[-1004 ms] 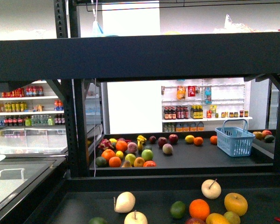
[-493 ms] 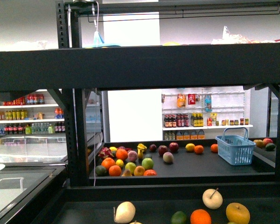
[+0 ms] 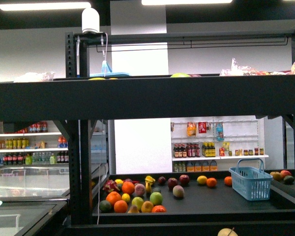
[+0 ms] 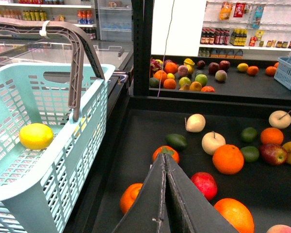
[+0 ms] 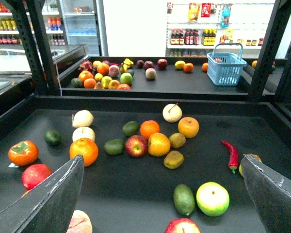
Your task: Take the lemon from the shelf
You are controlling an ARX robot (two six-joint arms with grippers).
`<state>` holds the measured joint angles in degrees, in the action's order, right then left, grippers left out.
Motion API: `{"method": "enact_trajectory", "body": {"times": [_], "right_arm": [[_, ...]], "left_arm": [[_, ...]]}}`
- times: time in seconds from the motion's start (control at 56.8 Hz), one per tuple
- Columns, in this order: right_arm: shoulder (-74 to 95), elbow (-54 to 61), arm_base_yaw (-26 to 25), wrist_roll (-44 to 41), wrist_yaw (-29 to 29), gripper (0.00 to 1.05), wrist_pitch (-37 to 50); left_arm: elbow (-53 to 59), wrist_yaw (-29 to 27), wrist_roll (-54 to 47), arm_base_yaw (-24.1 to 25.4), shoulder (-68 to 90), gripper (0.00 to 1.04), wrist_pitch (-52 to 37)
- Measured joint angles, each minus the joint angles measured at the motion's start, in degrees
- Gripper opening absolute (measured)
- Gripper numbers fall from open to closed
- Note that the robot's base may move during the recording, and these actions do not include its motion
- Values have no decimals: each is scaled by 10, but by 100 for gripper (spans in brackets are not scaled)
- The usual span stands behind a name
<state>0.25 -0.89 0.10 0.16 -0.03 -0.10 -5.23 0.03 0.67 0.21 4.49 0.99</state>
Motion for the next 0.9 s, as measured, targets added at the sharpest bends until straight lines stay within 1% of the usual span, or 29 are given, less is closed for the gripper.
{"method": "enact_trajectory", "body": {"times": [0.37,0.476,0.74,0.775,0.793,0.881,0.899], "right_arm": [[0,0,0,0,0,97,0],[0,0,0,0,0,97,0],[0,0,0,0,0,97,0],[0,0,0,0,0,97,0],[0,0,0,0,0,97,0],[0,0,0,0,0,97,0],[0,0,0,0,0,97,0]], "left_arm": [[23,0,0,0,-19,3,-4],[45,0,0,0,-39,3,-7],[45,0,0,0,-42,3,-7],[45,0,0,0,-42,10,-7],[45,0,0,0,-42,11,-7],[45,0,0,0,-42,29,-7],[45,0,0,0,-42,31,-7]]}}
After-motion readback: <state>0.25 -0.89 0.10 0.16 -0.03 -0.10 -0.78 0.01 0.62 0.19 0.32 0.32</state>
